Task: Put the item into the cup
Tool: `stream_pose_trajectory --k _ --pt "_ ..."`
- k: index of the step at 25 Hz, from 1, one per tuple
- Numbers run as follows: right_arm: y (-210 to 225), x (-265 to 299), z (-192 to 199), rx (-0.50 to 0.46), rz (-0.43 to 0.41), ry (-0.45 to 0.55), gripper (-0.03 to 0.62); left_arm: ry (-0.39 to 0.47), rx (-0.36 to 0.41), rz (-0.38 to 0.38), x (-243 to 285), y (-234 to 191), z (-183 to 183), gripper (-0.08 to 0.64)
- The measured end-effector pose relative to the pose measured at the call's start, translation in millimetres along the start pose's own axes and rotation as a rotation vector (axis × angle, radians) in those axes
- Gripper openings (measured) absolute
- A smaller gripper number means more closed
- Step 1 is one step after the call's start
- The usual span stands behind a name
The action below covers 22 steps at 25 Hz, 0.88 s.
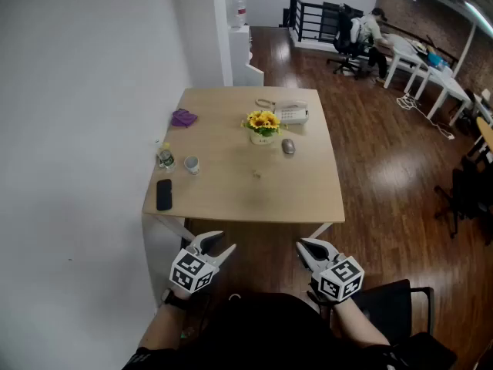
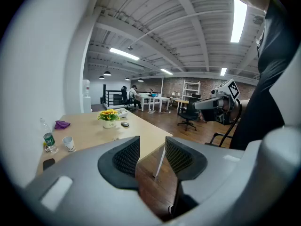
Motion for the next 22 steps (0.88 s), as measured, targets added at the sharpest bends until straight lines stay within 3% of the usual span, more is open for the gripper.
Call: stream_pose_trajectory --k 13,22 --pt "45.4 6.7 -15.7 -0.008 -0.019 0.009 0.008 -0.017 0.056 -0.027 69.7 -2.4 -21.2 0.158" --pt "107.4 54.8 -40.9 -0.022 0.056 -0.007 0.008 -0.061 0.106 0.023 160.9 -58.6 -24.2 0.143"
Point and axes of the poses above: the fingertips, and each gripper's own axes: x forward along the fingers, y to its right, z out of its underside, the point moved 4 cm from there along -x, backward along the fingers, and after that the axes turned 13 degrees about -z, right-handed, at the moved point
